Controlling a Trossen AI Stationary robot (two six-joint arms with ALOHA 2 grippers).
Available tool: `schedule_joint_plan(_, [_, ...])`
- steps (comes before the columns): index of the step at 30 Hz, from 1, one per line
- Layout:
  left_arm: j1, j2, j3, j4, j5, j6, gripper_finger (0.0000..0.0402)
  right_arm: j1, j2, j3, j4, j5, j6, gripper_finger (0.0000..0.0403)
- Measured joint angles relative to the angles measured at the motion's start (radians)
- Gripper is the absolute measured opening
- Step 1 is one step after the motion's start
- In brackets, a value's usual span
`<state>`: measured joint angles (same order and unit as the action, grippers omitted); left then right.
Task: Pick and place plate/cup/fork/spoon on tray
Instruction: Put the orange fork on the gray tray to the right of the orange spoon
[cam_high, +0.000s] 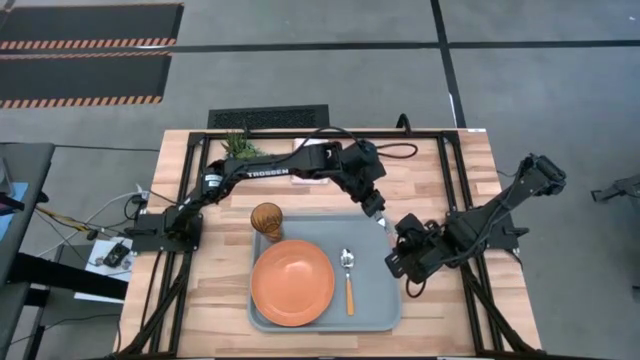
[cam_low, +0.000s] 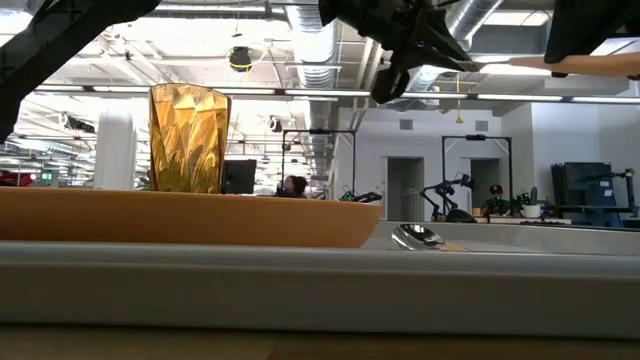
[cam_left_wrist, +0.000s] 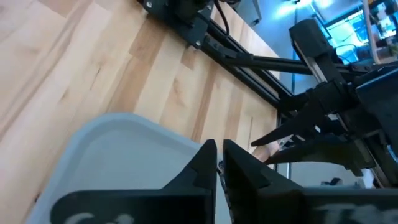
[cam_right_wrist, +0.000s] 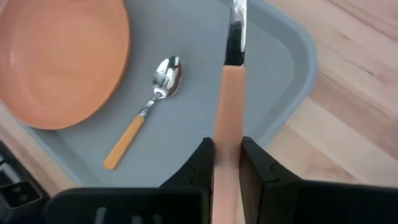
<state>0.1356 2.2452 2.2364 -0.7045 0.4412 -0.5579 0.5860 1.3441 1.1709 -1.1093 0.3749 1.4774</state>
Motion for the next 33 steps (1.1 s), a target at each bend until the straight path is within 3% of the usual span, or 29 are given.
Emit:
schedule_joint_plan(13, [0.000,0.000,0.000,-0.022,0.026,0.014,0.0032,0.001,0.000,0.000,-0.025,0.014,0.040,0.0050])
schedule_joint_plan(20, [0.000,0.000,0.000,-0.047,0.037,0.021,0.0003,0.001,0.000,-0.001,-0.024,0.019,0.048,0.0049])
schedule_joint_plan(33, [-0.001,-0.001,0.000,-0.068,0.042,0.037,0.0000,0.002,0.000,-0.002,-0.031,0.019,0.040,0.0061])
